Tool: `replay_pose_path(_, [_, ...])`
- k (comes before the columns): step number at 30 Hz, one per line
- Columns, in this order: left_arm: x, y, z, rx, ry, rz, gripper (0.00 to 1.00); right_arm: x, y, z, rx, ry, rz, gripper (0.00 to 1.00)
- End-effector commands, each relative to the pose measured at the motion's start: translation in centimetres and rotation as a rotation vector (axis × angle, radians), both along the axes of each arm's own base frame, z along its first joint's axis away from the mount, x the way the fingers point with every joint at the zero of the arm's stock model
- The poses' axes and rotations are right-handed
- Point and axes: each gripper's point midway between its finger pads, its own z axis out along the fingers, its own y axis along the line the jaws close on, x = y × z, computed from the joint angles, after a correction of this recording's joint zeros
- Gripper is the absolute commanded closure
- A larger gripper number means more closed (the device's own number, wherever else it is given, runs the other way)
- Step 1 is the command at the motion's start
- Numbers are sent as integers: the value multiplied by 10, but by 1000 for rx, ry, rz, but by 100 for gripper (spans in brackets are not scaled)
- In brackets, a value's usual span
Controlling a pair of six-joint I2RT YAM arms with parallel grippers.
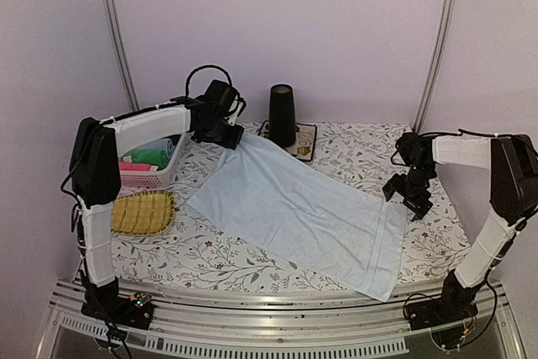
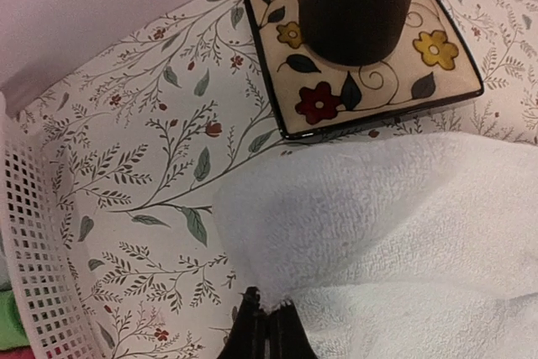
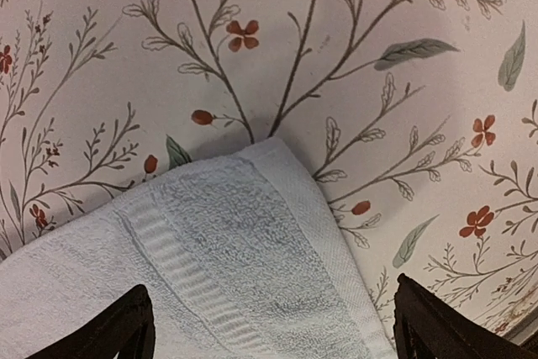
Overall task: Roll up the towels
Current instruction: Adjust the towel at the center of the board.
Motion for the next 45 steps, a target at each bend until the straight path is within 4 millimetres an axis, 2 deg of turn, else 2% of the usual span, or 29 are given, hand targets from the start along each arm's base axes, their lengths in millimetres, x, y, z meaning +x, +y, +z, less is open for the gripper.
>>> replay_pose_path(1, [5,31,-3,133,-38,58,100,41,-4,-6,-48,-30,68,1])
replay_pose_path(5, [1,39,-21,172,0,70,100,59,-4,-22,-68,23,102,1])
replay_pose_path(11, [2,50,-28,170,17,85,100,78,10,-31,-7,-25,141,2])
replay_pose_path(12, [3,51,-28,166,19,88,100,81,11,-29,2,-38,144,5])
replay_pose_path(16, [6,51,-31,158,25,87,100,83,11,-26,1,-61,155,29])
replay_pose_path(19, [7,51,-33,158,28,90,100,79,13,-33,13,-38,174,41])
replay_pose_path(22, [9,51,-34,154,32,92,100,71,17,-37,37,-25,182,42])
replay_pose_path(30, [11,47,-37,139,44,83,99,54,27,-28,89,-42,219,37])
replay_pose_path(34, [11,46,-40,133,52,80,99,46,23,-34,69,-6,223,39])
replay_pose_path(35, [11,45,-40,131,52,78,98,44,22,-36,62,3,219,41])
replay_pose_path(37, [10,45,-40,129,54,78,99,42,19,-39,49,19,213,53])
replay_pose_path(42, [10,44,-41,125,55,77,98,36,16,-44,34,36,205,94])
replay_pose_path(45, [10,45,-40,126,54,78,98,39,10,-41,4,31,197,98])
